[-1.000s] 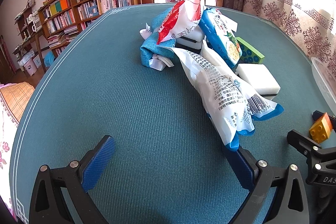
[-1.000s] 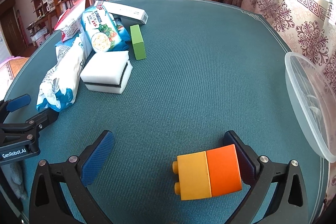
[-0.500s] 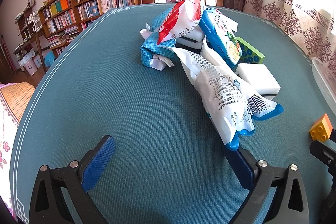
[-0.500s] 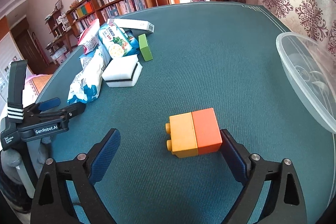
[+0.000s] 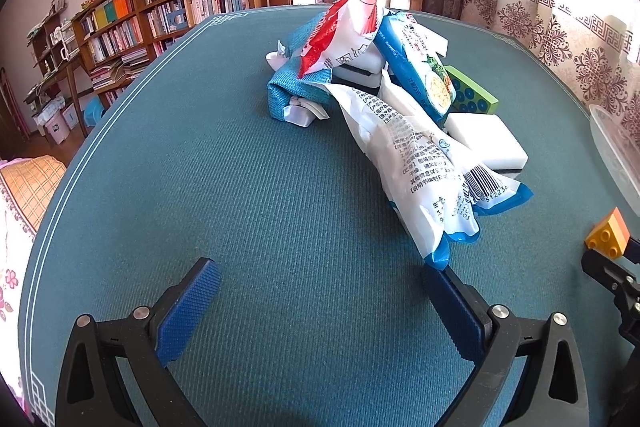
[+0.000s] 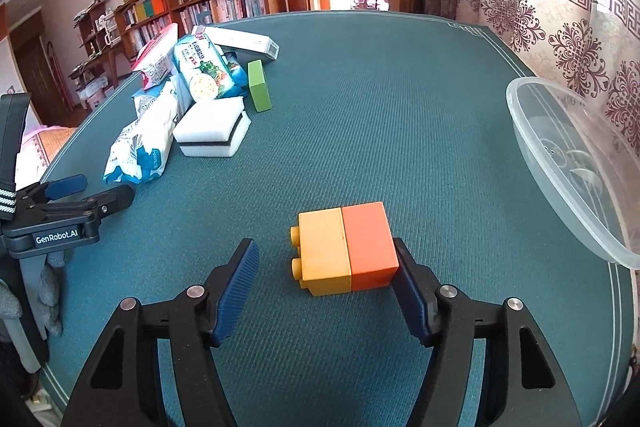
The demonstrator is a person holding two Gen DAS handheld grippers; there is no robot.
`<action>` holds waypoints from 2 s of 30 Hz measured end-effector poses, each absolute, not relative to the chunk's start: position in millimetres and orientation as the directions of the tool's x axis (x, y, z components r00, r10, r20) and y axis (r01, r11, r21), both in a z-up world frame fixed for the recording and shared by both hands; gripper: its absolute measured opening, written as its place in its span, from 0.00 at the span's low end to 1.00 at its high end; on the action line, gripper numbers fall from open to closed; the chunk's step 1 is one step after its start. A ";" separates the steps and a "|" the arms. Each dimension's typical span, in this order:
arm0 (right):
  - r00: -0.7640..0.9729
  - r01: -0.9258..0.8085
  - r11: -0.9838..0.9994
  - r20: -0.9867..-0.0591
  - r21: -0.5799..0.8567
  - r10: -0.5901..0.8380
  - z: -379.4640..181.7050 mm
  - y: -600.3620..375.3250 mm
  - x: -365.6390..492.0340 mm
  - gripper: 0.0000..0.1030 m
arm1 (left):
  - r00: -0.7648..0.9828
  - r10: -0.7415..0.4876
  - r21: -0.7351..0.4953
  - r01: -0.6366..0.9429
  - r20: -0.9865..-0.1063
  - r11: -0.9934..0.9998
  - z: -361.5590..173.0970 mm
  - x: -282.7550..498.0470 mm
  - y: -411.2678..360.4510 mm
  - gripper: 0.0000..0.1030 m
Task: Organize objects
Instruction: 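Close the right gripper on the orange-yellow Lego brick while the left approaches the white packet, then grasp the white blue-ended packet with the left gripper while the right lifts the brick, then carry the brick into the clear bowl and open the right gripper while the left carries the packet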
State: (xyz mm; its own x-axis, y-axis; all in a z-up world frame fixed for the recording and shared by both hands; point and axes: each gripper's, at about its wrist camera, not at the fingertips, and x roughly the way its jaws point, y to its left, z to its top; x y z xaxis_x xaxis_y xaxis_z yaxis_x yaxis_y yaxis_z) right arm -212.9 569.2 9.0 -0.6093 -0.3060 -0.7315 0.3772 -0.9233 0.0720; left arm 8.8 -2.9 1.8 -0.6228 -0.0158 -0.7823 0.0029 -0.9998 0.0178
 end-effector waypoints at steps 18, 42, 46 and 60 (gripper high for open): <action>-0.608 0.379 -0.920 -0.724 0.097 -0.326 18.0 574.2 -216.3 0.45 | -0.650 0.139 -0.124 -0.070 -0.747 -0.990 32.3 14.0 -1.5 1.00; -0.642 0.340 -0.933 -0.697 0.114 -0.319 25.5 627.8 -199.7 0.45 | -0.601 0.086 -0.101 -0.009 -0.795 -0.995 24.6 -38.5 23.3 0.63; -0.643 0.339 -0.934 -0.696 0.116 -0.319 25.6 627.3 -198.7 0.45 | -0.611 0.088 -0.083 -0.037 -0.786 -0.996 27.6 -28.5 24.7 0.51; -0.670 0.319 -0.939 -0.671 0.127 -0.318 36.2 632.9 -195.7 0.45 | -0.624 0.167 -0.097 -0.146 -0.763 -0.985 42.2 9.2 35.1 0.47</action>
